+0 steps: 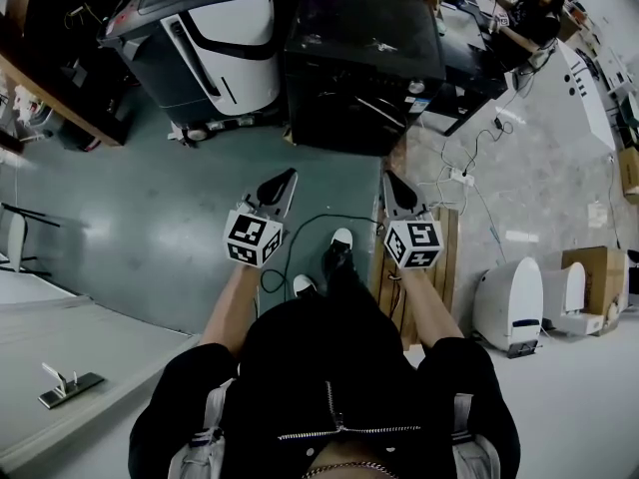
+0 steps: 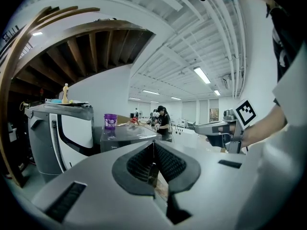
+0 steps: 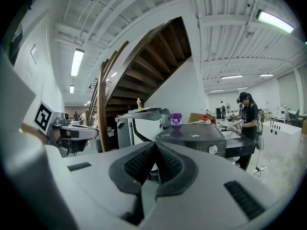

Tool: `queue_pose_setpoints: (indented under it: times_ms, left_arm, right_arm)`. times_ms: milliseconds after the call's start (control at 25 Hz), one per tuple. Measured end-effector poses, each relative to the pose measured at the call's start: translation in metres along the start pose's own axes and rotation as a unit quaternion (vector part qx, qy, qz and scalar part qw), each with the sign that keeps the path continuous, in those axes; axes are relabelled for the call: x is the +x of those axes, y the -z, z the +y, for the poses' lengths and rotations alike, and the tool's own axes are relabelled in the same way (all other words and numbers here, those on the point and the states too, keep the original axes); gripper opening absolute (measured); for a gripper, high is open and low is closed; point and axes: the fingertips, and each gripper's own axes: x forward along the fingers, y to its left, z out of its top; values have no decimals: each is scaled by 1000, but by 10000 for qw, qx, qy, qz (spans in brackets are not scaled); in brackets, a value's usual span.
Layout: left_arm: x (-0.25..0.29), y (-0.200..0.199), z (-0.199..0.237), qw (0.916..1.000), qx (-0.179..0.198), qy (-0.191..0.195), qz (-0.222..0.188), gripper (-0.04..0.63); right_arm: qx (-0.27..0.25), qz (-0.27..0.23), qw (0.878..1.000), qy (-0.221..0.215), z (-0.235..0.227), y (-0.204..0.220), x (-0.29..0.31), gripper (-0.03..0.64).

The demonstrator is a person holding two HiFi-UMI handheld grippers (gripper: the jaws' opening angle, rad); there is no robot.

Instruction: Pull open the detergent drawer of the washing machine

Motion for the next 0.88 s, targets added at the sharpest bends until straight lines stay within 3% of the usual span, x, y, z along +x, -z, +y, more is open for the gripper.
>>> queue_pose_setpoints:
  times_ms: [520,880]
  left_arm:
    - [108,-16,51,10000,-54,-26,78,21]
    - [172,-43,70,9996,-83,-244,109,21]
  right_arm:
    - [14,21,10000,-19,-70,-23,92,6]
    - [20,9,9996,-277,-118,-51,148,6]
